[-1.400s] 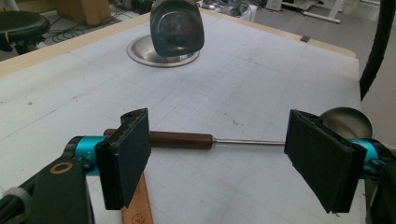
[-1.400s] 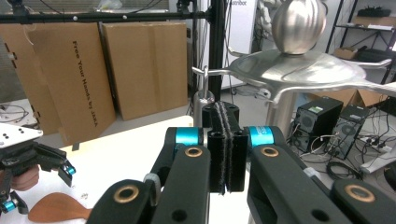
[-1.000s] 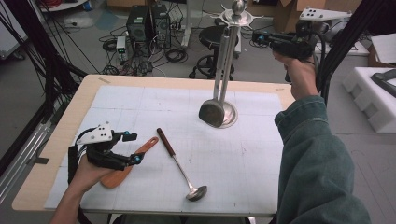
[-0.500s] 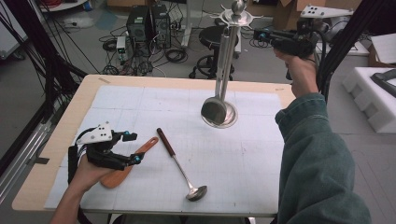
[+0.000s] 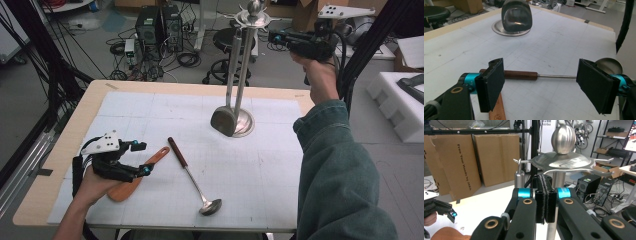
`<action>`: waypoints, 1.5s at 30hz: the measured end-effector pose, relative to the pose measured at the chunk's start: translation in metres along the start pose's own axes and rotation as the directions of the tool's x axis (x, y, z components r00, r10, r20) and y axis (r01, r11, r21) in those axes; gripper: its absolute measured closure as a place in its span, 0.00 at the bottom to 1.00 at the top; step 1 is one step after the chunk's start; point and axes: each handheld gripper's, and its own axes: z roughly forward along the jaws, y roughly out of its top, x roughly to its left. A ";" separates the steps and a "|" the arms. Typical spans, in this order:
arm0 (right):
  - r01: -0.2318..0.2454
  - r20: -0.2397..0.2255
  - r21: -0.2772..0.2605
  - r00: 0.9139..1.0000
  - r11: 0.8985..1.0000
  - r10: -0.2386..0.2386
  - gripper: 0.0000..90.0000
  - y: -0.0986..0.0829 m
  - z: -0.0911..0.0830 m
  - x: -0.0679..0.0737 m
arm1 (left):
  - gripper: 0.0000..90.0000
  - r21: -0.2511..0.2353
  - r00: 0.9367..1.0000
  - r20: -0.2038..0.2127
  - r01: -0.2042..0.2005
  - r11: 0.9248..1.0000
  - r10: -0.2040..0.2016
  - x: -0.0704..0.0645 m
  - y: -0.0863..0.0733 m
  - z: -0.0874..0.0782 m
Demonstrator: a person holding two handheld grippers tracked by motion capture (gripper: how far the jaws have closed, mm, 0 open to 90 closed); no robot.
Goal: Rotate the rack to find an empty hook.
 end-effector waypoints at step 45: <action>0.040 -0.009 0.010 0.999 0.999 -0.040 1.00 0.006 0.029 0.025 | 0.26 0.004 1.000 0.004 -0.004 1.000 0.004 -0.002 0.001 0.000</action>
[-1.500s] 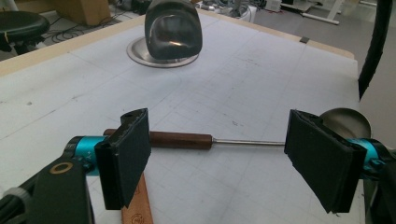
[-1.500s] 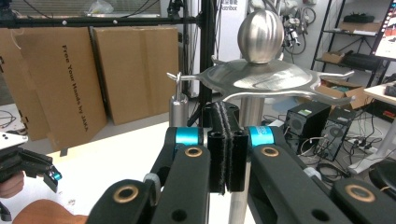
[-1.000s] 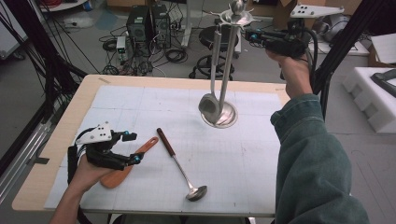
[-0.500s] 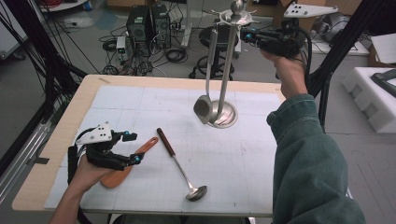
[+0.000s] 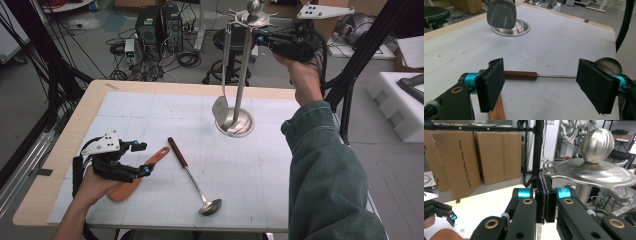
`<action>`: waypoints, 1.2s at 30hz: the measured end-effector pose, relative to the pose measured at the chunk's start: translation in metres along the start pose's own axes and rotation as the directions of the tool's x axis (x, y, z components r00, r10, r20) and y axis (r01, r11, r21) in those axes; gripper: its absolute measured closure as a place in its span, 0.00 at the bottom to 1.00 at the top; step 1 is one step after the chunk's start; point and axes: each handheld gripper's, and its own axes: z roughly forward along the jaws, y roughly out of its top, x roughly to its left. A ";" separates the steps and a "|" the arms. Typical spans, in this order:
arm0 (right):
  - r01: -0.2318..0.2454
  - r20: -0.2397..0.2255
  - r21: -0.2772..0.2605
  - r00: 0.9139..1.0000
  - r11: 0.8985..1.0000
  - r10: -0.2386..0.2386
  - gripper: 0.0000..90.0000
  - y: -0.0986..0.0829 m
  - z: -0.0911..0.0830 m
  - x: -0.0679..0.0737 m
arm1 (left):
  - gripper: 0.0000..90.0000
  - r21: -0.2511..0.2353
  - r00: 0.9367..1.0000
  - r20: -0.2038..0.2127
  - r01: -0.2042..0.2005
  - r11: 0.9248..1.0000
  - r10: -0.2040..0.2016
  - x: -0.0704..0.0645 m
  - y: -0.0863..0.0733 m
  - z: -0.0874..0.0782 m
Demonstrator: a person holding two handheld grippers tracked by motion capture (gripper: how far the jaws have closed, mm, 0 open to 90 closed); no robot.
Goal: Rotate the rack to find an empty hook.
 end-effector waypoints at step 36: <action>-0.021 0.004 -0.015 1.000 1.000 0.021 0.94 -0.007 -0.003 0.010 | 0.26 -0.011 1.000 -0.007 -0.003 1.000 0.003 -0.001 0.001 -0.003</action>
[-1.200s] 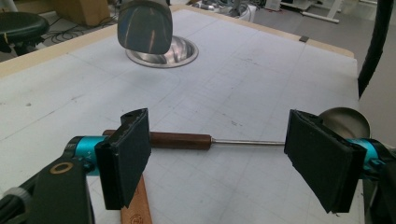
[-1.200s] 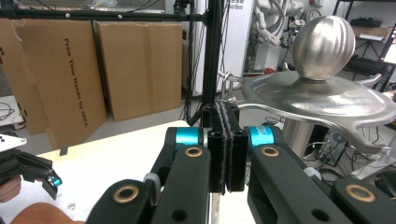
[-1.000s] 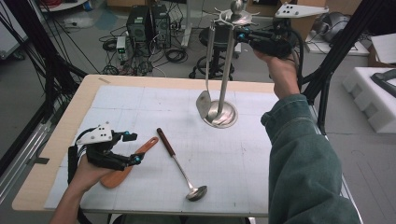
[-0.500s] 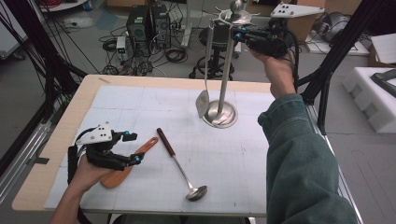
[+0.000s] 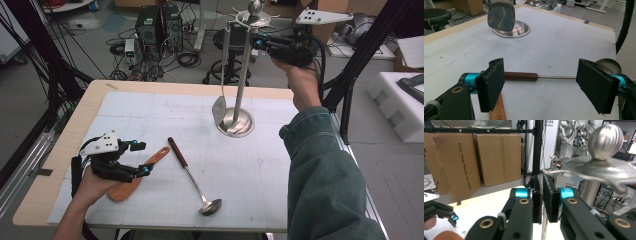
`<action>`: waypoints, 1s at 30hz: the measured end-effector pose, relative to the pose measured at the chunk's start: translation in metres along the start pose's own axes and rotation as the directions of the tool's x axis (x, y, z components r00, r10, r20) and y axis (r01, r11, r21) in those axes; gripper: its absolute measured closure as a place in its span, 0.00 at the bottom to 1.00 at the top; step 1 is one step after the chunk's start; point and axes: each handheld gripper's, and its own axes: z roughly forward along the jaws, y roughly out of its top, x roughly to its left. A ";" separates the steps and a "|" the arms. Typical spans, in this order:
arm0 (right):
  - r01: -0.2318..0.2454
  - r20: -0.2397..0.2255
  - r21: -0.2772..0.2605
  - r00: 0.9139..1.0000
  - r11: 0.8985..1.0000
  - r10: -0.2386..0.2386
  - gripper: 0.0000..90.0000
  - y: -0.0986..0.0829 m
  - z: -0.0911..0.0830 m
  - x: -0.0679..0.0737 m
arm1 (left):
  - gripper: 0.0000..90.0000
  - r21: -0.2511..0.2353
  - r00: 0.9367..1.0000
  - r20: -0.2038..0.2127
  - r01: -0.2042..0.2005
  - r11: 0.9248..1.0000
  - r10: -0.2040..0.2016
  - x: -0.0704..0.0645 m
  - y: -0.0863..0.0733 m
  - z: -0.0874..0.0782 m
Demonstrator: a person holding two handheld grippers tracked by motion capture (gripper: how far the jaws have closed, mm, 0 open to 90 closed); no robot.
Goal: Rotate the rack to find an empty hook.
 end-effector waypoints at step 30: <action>-0.123 -0.044 0.091 0.991 0.988 0.127 0.53 -0.059 -0.002 0.019 | 0.26 0.008 1.000 -0.025 -0.007 1.000 0.007 0.000 0.000 0.000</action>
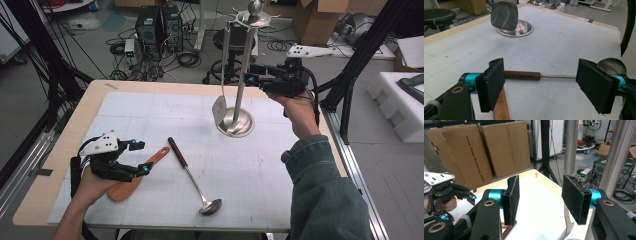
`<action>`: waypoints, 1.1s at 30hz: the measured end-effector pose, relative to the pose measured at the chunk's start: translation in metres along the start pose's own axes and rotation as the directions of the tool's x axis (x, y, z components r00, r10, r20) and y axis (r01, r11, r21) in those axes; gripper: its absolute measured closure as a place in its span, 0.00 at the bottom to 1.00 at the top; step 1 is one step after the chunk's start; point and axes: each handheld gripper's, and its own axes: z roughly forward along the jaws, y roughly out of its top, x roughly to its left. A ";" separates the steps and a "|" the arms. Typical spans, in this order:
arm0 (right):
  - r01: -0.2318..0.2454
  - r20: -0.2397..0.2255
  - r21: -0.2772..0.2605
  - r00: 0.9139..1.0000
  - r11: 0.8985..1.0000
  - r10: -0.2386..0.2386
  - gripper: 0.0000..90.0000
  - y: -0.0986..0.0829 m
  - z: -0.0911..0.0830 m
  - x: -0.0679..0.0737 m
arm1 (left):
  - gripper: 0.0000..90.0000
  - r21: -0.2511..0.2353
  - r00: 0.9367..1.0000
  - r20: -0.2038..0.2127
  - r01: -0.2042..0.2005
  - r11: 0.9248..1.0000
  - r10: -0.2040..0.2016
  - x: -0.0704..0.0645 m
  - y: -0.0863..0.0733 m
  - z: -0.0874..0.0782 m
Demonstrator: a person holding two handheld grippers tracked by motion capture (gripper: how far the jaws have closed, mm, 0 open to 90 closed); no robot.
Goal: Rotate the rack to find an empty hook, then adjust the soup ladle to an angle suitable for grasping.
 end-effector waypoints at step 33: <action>-0.062 0.010 0.061 0.998 0.996 0.062 0.38 -0.074 -0.012 0.010 | 0.26 0.029 1.000 -0.007 0.011 1.000 -0.011 0.001 -0.005 0.008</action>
